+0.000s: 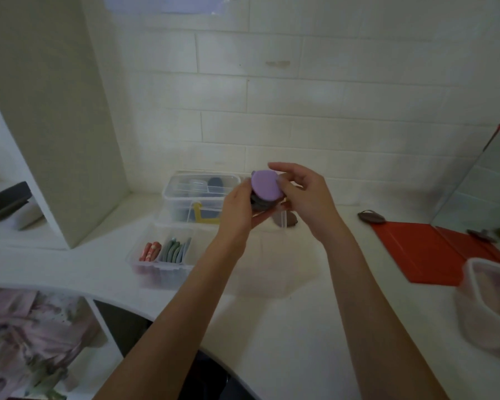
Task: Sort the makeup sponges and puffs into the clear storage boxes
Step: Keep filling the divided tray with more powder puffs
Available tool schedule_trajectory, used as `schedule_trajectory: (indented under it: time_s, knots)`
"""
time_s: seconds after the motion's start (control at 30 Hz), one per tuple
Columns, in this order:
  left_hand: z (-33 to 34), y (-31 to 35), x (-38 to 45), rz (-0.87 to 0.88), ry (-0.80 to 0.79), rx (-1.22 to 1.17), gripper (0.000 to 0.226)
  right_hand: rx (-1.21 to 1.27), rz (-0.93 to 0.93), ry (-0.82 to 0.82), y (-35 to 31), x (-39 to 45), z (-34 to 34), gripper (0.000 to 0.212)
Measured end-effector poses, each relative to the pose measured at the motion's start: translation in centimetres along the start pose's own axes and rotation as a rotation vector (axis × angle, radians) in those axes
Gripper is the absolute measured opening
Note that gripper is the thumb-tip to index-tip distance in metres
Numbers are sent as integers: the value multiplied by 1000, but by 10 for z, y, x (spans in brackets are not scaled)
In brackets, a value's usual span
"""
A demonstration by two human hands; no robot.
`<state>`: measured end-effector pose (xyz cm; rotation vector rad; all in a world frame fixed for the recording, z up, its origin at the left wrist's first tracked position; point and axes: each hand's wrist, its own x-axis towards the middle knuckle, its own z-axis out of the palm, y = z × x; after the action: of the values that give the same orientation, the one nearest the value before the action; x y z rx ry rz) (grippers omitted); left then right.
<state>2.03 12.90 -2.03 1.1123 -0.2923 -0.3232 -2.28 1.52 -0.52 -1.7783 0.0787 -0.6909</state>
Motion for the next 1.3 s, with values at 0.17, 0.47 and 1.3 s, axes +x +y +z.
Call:
schedule_trajectory:
  time_s: [0.17,0.47,1.3]
  knots:
    - [-53,27,-7,215,99,173,35,36,-30,-177,-19,-7,21,22]
    - [-125,53,-28,280,182,571,40,-389,-278,-480,-30,-19,76,31]
    - [-125,45,-27,87,81,741,17,-779,-93,-506,-8,-32,101,25]
